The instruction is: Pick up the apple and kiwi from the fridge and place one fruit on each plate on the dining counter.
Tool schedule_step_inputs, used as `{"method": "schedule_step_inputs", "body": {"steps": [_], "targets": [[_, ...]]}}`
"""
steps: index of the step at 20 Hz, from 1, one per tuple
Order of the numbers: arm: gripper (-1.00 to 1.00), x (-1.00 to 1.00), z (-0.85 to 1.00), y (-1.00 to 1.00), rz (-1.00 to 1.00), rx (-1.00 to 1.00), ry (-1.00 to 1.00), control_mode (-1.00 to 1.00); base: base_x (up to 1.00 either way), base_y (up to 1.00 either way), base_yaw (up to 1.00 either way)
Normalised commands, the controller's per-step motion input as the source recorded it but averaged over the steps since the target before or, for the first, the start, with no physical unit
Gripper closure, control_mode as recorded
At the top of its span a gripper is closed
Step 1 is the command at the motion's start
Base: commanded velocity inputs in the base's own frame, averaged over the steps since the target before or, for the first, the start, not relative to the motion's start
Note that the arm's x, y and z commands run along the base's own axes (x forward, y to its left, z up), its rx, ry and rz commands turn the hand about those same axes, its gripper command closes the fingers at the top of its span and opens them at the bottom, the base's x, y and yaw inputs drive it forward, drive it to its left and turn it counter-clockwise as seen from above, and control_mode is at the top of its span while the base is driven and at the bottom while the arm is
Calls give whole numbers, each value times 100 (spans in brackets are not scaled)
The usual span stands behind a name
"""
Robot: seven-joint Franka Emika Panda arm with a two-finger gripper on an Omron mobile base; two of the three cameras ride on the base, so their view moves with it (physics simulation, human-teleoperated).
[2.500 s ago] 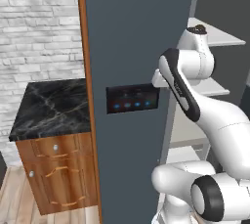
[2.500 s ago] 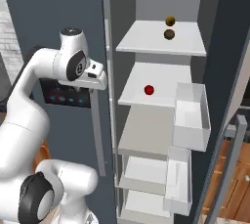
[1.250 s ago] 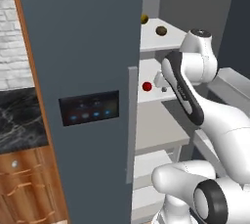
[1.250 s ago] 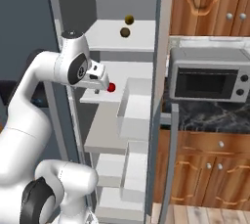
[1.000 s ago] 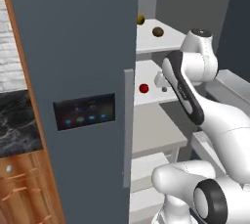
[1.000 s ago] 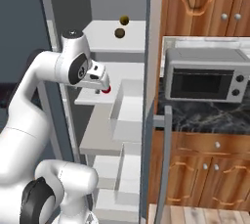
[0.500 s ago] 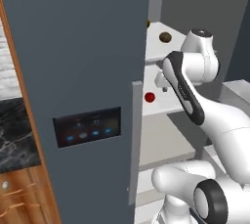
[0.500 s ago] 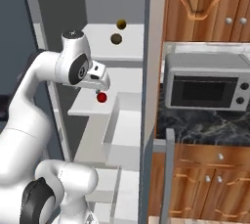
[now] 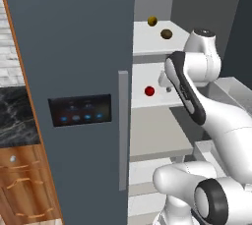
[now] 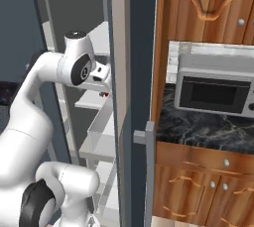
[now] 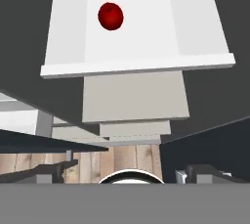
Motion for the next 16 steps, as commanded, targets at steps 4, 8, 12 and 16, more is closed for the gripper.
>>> {"method": "schedule_step_inputs", "body": {"steps": [4,8,12,16], "targets": [[-100,-1,-46,0,0,-13,0,-100,0,0,0],[-100,24,-16,10,-1,-4,0,-100,0,0,0],[-100,64,-12,10,-2,0,0,-100,0,0,0],[-100,76,-10,4,0,1,0,-100,0,0,0]]}}
